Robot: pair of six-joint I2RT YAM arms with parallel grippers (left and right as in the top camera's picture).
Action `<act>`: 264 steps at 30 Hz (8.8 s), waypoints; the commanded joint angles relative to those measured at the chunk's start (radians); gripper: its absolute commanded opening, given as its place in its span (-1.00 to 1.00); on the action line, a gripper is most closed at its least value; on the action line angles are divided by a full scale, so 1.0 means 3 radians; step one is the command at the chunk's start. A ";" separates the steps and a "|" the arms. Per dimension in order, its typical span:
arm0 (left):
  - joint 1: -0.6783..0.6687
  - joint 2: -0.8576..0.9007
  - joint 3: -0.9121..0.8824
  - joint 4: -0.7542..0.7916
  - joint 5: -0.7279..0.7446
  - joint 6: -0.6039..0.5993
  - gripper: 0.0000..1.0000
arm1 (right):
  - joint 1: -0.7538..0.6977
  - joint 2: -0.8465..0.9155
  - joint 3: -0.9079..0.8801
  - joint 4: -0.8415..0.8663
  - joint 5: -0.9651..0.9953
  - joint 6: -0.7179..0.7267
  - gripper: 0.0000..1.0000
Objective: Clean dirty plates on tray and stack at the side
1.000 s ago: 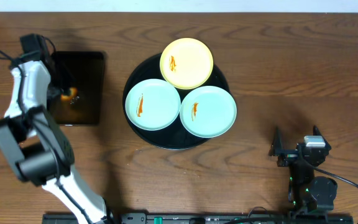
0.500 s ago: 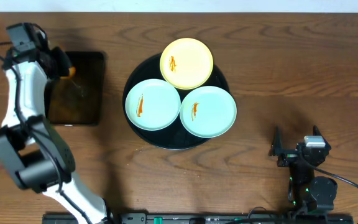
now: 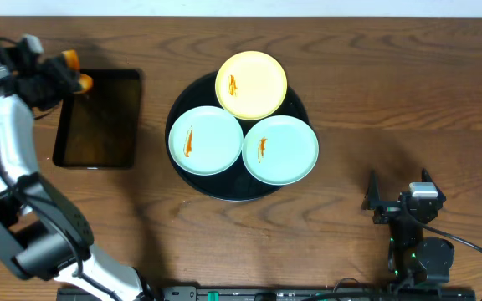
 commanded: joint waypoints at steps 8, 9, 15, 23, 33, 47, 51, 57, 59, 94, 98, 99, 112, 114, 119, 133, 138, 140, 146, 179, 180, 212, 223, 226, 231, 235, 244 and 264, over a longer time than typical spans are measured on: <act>0.0094 0.0463 -0.0469 -0.0020 0.0512 0.0121 -0.85 | -0.0037 -0.0011 -0.0005 -0.0015 0.0008 -0.0029 0.98; 0.0100 0.0463 -0.0468 -0.0017 0.0610 0.0117 -0.85 | -0.0037 -0.0011 -0.0005 -0.0015 0.0008 -0.0029 0.99; 0.0342 0.0159 -0.0317 0.0163 0.1366 -0.0496 -0.85 | -0.0037 -0.0011 -0.0005 -0.0015 0.0008 -0.0029 0.98; 0.0421 0.0003 -0.0383 0.0242 0.1333 -0.0964 -0.84 | -0.0037 -0.0011 -0.0005 -0.0015 0.0008 -0.0029 0.98; 0.0262 0.0282 -0.0894 0.0015 0.0303 -0.1408 -0.84 | -0.0037 -0.0011 -0.0005 -0.0015 0.0008 -0.0029 0.99; 0.0272 0.0145 -0.0412 0.0280 0.1681 -0.2820 -0.85 | -0.0037 -0.0011 -0.0005 -0.0015 0.0008 -0.0029 0.98; 0.0270 0.0146 -0.0472 0.0037 0.0657 -0.2721 -0.85 | -0.0037 -0.0011 -0.0005 -0.0015 0.0008 -0.0029 0.99; 0.0268 0.0228 -0.0544 -0.0308 0.0264 -0.2633 -0.85 | -0.0037 -0.0011 -0.0005 -0.0015 0.0008 -0.0029 0.99; 0.0270 0.0233 -0.0544 -0.0011 0.1110 -0.2665 -0.85 | -0.0037 -0.0011 -0.0005 -0.0015 0.0008 -0.0029 0.99; 0.0225 0.0189 -0.0551 0.2722 0.2557 -0.4749 -0.85 | -0.0037 -0.0011 -0.0005 -0.0015 0.0008 -0.0029 0.98; 0.0225 0.0201 -0.0563 0.1953 0.1921 -0.3262 -0.85 | -0.0037 -0.0011 -0.0005 -0.0015 0.0008 -0.0029 0.98; 0.0225 0.0202 -0.0563 0.1602 0.1687 -0.3067 -0.85 | -0.0037 -0.0011 -0.0005 -0.0015 0.0008 -0.0029 0.99; 0.0225 0.0238 -0.0562 0.1044 0.2028 -0.3482 -0.85 | -0.0037 -0.0011 -0.0005 -0.0015 0.0008 -0.0029 0.99; 0.0225 0.0224 -0.0562 0.1371 0.2285 -0.3843 -0.85 | -0.0037 -0.0011 -0.0005 -0.0015 0.0008 -0.0029 0.99; 0.0225 0.0210 -0.0562 0.1443 0.2102 -0.3686 -0.85 | -0.0037 -0.0011 -0.0005 -0.0015 0.0008 -0.0029 0.99; 0.0023 0.0172 -0.0549 0.0701 0.1104 -0.2519 -0.85 | -0.0037 -0.0011 -0.0005 -0.0015 0.0008 -0.0029 0.98; 0.0023 0.0090 -0.0549 0.1499 0.1771 -0.3651 -0.85 | -0.0037 -0.0011 -0.0005 -0.0015 0.0008 -0.0029 0.98; 0.0023 0.0088 -0.0549 0.1661 0.1765 -0.3763 -0.85 | -0.0037 -0.0011 -0.0005 -0.0015 0.0008 -0.0029 0.99; -0.0083 0.0097 -0.0554 0.0832 0.0048 -0.2452 -0.85 | -0.0037 -0.0011 -0.0005 -0.0015 0.0008 -0.0029 0.99; -0.0225 -0.0231 -0.0528 0.0624 0.0203 -0.0867 -0.85 | -0.0037 -0.0011 -0.0005 -0.0015 0.0008 -0.0029 0.99; -0.0192 -0.0306 -0.0528 0.0793 0.0496 -0.0932 -0.85 | -0.0037 -0.0011 -0.0005 -0.0015 0.0008 -0.0029 0.99; -0.0369 -0.0743 -0.0558 0.0565 -0.1223 0.0314 -0.85 | -0.0037 -0.0011 -0.0005 -0.0015 0.0008 -0.0029 0.99; -0.0350 -0.0350 -0.0474 0.0553 -0.0968 0.0333 -0.85 | -0.0037 -0.0011 -0.0005 -0.0015 0.0008 -0.0029 0.99; -0.0350 -0.0909 -0.0468 0.0559 -0.0968 0.0333 -0.85 | -0.0037 -0.0011 -0.0005 -0.0015 0.0008 -0.0029 0.99; -0.0392 -0.1263 -0.0585 0.0559 -0.1186 0.0337 -0.85 | -0.0037 -0.0011 -0.0005 -0.0015 0.0008 -0.0029 0.99; -0.0388 -0.0488 -0.0777 0.0573 -0.1578 0.0351 -0.85 | -0.0037 -0.0011 -0.0005 -0.0015 0.0008 -0.0029 0.99; -0.0168 -0.0843 -0.0604 0.0528 -0.0064 0.0320 -0.85 | -0.0037 -0.0011 -0.0005 -0.0015 0.0008 -0.0029 0.99; -0.0128 -0.0984 -0.0682 0.0303 -0.0581 0.0320 -0.85 | -0.0034 -0.0011 -0.0005 0.0811 -0.0594 0.0703 0.99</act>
